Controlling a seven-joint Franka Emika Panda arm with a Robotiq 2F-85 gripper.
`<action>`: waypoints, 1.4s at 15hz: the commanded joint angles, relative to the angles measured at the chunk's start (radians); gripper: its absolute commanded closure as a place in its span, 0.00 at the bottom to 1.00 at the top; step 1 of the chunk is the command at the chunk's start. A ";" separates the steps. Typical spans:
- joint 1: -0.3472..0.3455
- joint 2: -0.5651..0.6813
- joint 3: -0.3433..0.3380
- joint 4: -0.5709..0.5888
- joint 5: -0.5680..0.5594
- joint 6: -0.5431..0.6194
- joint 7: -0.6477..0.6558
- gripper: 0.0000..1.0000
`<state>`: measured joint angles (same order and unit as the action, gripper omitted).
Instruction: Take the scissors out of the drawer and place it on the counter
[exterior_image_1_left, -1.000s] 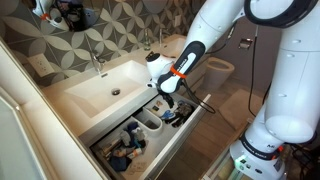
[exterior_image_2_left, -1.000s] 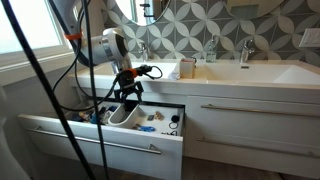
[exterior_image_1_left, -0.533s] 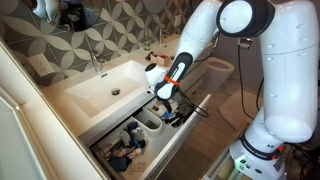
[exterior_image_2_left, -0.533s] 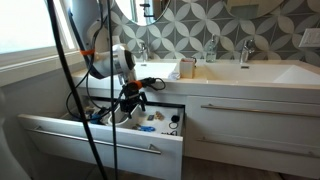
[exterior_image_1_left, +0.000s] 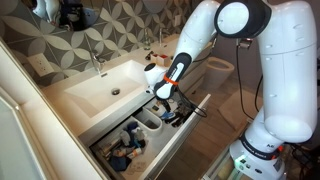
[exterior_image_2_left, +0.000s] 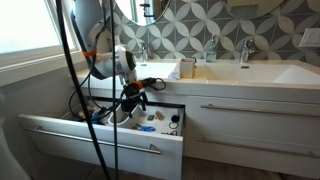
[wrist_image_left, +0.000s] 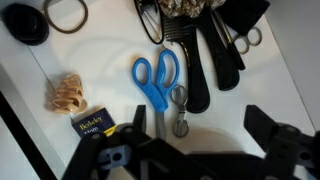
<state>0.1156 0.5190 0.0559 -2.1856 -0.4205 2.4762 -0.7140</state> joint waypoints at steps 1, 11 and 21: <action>0.001 0.040 0.003 0.019 -0.036 0.004 0.031 0.00; 0.029 0.079 -0.022 -0.015 -0.048 0.040 0.336 0.00; 0.105 0.193 -0.189 0.001 -0.302 0.363 0.438 0.00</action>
<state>0.1448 0.6747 -0.0388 -2.2002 -0.5846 2.7126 -0.3656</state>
